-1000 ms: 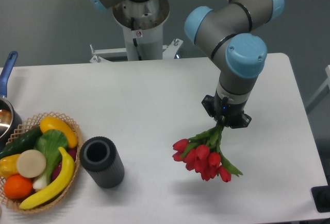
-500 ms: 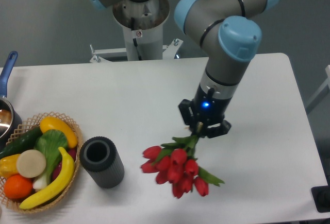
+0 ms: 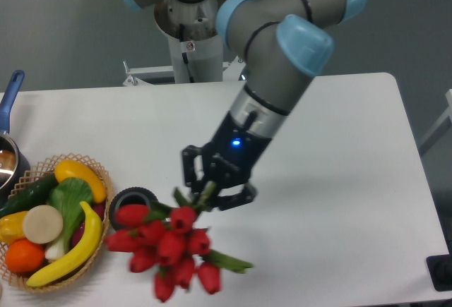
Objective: Insert the flowers into the vase
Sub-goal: 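Carry the red tulips toward the black vase and lower stems in, then push the tulip stems down into the black vase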
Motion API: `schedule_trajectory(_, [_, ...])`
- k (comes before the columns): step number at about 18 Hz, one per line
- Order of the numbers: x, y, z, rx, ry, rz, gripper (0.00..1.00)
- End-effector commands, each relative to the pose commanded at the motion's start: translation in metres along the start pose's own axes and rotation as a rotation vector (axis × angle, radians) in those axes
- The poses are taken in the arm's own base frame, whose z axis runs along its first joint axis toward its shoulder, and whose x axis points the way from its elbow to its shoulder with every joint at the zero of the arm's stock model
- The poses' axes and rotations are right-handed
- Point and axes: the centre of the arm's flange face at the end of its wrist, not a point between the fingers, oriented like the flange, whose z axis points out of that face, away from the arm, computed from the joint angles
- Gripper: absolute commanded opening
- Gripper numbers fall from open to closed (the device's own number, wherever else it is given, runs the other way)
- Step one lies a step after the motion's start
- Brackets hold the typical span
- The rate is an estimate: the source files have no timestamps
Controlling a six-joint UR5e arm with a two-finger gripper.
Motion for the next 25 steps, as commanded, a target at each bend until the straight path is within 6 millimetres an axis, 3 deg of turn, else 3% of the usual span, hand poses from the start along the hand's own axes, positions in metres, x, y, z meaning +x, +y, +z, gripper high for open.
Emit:
schedule_trajectory(1, [0.008,-0.011,0.002,0.079,0.037,0.024,0.0])
schedule_trajectory(7, [0.014,-0.017,-0.003,0.21,0.148,0.031,0.0])
schedule_trajectory(14, [0.01,0.019,0.006,0.29,0.214,0.094,0.0])
schedule_trajectory(19, [0.008,0.022,0.008,0.295,0.212,0.123,0.0])
schedule_trajectory(25, [0.002,0.032,0.024,0.286,0.228,0.12,0.03])
